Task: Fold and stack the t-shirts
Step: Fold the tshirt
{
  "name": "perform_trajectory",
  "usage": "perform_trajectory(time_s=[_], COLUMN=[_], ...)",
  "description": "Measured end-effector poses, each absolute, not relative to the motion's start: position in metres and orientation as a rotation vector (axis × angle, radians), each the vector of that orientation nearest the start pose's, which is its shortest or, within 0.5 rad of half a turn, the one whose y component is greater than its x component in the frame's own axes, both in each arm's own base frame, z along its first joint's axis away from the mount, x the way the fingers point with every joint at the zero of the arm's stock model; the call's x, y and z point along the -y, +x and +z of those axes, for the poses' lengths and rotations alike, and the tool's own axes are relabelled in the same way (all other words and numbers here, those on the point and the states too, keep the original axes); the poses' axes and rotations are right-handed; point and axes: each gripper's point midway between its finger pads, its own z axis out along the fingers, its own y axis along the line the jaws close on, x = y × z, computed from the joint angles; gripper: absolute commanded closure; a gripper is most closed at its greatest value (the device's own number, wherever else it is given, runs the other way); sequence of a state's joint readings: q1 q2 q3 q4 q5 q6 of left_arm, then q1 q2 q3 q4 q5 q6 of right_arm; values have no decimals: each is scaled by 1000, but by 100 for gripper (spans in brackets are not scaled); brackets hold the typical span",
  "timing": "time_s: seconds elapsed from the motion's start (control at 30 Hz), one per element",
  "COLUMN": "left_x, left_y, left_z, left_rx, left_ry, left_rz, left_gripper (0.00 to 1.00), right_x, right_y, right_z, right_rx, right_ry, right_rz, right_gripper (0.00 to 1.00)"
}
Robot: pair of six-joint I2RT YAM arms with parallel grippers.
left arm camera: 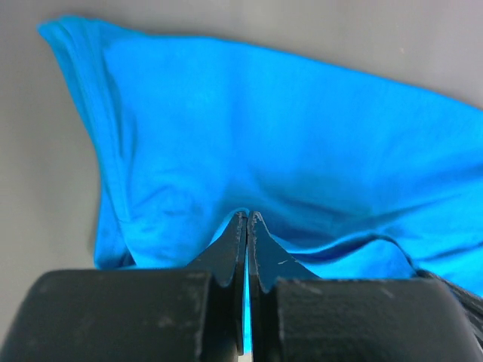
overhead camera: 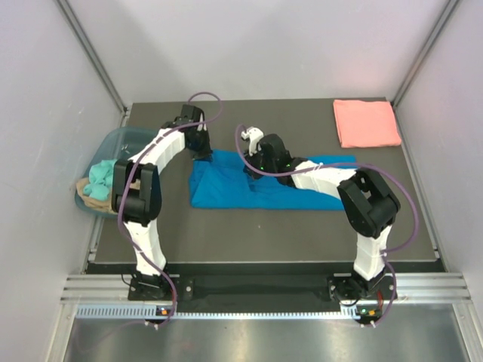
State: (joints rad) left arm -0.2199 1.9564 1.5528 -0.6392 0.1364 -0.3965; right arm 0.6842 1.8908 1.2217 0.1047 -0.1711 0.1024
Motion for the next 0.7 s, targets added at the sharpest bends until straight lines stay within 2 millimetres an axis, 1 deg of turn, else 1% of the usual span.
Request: perform_trajectory(time_s=[0.17,0.43,0.6,0.7], left_x=[134,126,125,123], left_y=[451,452,451,452], left_z=[81,67,67,69], left_rx=[-2643,-2674,-2680,-2675], left_ry=[-194,-203,-206,-207], left_rz=[-329,-248,-236,-208], left_gripper=[100,100,100,100], right_x=[-352,-350,-343,-340], right_y=[384,391,392,392], right_z=[94,96,93,95], right_rx=[-2068,-2055,-2062,-2052], right_ry=[-704,-664,-619,-589], right_rz=[617,589,567,561], right_gripper=[100,100,100,100])
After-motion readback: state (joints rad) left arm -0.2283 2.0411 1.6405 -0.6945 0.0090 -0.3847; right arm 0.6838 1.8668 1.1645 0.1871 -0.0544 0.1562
